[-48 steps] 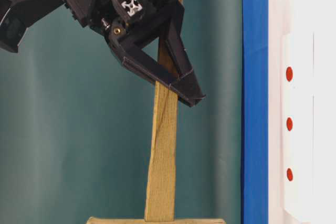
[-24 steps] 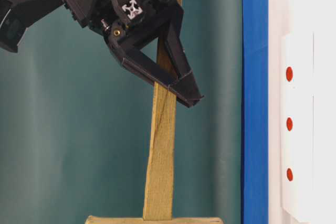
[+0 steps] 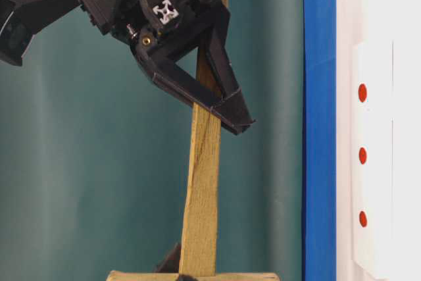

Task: Hit the mark with a hammer.
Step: 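Grasp the mallet head with the left gripper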

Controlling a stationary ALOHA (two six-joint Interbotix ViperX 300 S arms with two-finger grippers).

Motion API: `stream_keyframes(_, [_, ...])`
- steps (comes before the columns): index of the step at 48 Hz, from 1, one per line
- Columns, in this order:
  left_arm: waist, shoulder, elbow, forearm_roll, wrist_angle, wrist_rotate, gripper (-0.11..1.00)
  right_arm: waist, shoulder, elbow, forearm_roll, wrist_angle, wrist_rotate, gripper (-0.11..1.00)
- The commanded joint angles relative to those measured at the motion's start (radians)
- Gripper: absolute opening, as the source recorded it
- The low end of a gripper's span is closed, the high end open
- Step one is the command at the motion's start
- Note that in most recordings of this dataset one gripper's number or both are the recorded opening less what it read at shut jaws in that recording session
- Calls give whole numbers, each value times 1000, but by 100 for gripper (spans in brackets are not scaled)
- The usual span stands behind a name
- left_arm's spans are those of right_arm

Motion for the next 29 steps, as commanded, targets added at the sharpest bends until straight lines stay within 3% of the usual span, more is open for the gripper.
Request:
stream_keyframes(1, [8,5,-29,-3,-9,3,92,2,-15,-28,-3,-8,-2,1])
stream_keyframes(9, [14,8,-34,-3,-5,3,88,0,-14,-29,-3,-8,-2,1])
stream_keyframes(13, [14,8,-32,-3,12,2,73,0,-14,-29,-3,-9,-2,1])
stream_keyframes(18, [14,9,-34,-3,34,3,44,0,-14,-29,-3,-5,-2,1])
stream_keyframes(29, [14,8,-32,-3,41,3,44,-5,-14,-31,-3,-5,-2,1])
